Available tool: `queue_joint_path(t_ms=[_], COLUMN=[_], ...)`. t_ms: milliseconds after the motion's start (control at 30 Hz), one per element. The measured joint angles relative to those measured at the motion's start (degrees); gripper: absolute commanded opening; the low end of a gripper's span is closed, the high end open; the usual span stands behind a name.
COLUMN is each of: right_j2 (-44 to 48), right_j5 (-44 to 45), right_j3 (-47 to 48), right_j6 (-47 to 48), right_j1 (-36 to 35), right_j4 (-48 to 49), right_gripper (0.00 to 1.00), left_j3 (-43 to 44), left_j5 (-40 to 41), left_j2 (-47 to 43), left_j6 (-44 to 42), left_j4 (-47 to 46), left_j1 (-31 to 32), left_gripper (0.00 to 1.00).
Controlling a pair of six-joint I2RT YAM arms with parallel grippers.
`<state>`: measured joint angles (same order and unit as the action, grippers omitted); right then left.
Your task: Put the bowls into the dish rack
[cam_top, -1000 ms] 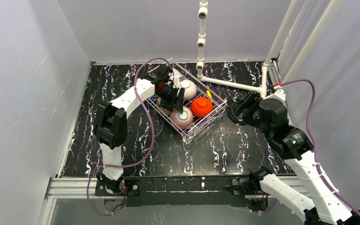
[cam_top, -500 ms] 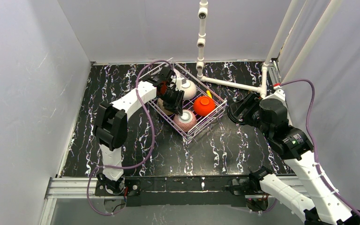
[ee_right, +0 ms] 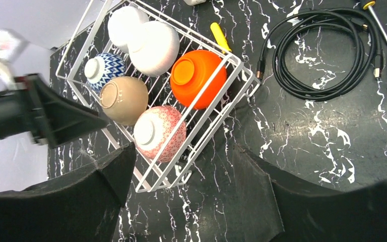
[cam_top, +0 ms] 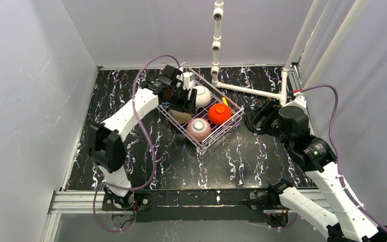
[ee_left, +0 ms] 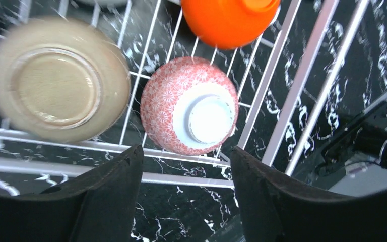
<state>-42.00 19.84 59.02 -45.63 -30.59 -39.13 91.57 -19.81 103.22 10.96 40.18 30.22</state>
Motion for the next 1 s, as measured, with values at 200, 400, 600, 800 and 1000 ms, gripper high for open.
queue_joint_path(t_ms=[200,400,600,800,1000], right_j2=[-0.85,-3.43,-5.22,-6.08,-11.28], right_j5=[1.31,2.60,4.33,6.12,7.56], right_j3=[0.02,2.14,8.33,14.14,27.15], right_j6=[1.90,5.38,10.14,14.60,20.04], right_j1=[0.00,0.00,0.00,0.00,-0.02], right_j4=[-0.07,-1.11,-1.97,-4.52,-9.92], right_gripper=[0.80,0.80,0.81,0.99,0.99], left_j3=[-4.90,-9.99,-12.68,-11.91,-1.75], left_j5=[8.90,19.26,31.41,41.38,45.46], left_j2=[-16.68,-32.83,-47.21,-59.78,-67.45], left_j6=[2.14,4.28,7.69,9.88,8.33], left_j4=[-5.55,-6.43,2.19,12.83,22.03], left_j1=[-0.09,-0.13,-0.15,-0.24,-0.39], left_gripper=[0.87,0.98,0.98,0.98,0.98])
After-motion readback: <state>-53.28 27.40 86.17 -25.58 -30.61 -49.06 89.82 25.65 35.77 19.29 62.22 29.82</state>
